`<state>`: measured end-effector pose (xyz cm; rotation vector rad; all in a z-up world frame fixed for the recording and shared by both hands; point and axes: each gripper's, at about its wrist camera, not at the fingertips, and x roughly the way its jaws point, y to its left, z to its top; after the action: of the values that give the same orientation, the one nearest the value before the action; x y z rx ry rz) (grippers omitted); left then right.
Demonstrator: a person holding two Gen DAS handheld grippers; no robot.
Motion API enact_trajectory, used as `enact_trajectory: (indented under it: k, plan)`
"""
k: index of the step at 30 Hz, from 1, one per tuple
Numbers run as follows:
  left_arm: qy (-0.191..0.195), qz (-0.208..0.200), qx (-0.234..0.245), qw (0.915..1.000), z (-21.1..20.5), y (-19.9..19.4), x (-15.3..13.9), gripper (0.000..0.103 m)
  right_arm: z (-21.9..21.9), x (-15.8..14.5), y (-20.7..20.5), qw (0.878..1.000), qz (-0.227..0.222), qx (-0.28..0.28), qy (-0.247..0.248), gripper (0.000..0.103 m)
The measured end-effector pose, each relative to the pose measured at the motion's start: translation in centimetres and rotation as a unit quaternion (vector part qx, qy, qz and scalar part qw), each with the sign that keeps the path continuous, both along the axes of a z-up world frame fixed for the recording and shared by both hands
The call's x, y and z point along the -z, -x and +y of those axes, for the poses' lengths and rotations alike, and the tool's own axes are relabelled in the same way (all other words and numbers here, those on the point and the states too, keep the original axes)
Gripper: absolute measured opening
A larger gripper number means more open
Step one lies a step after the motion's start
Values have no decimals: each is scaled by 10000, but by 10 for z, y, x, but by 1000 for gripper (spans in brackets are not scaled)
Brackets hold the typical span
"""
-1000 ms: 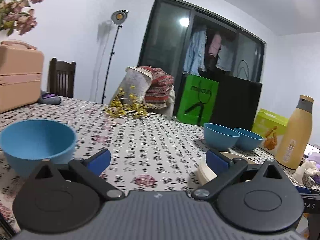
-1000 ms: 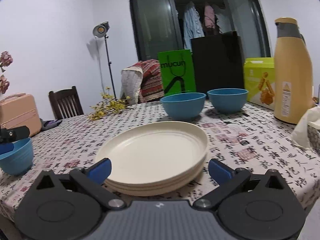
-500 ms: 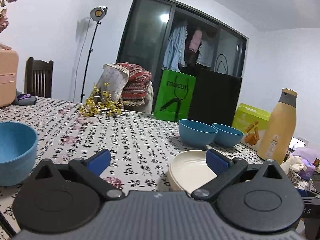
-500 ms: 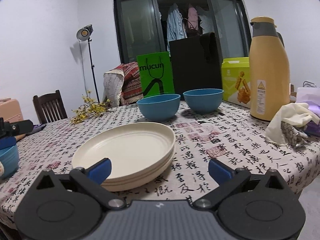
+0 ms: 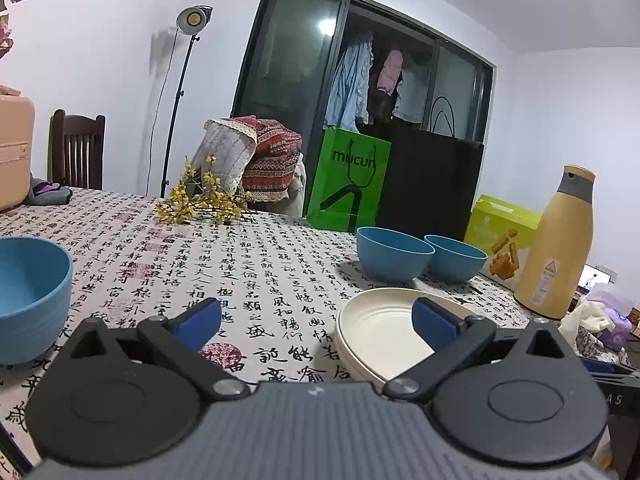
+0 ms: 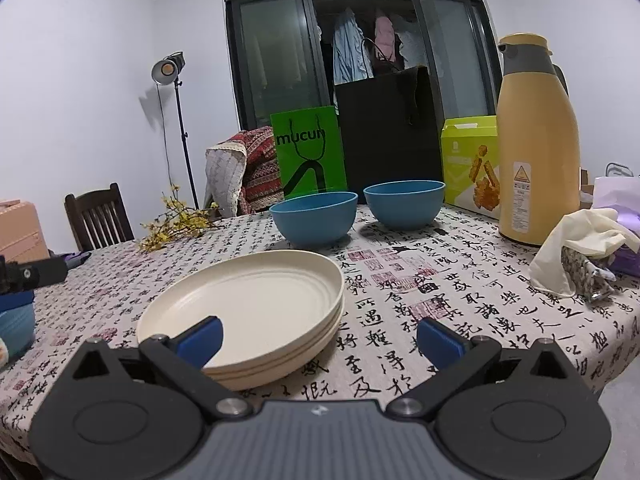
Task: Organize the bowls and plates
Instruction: 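Move both open grippers past the plates toward the two blue bowls by the thermos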
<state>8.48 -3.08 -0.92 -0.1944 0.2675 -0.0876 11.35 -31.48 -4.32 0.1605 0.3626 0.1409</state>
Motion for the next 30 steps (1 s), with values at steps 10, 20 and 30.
enact_trajectory:
  k: [10,20,30]
  plan:
    - [123,-157,193,9996,-10,-12,-10,103,-4,-10,-8,9999,-88,58,78,103]
    - [-43,-199,401,9990,-29,-39,-23,103,-10,-26,-37,9995,-292,128,-23,103]
    - [-55,-231,440,9987,-40,-74,-48,103,-12,-41,-78,9990,-420,122,-132,103]
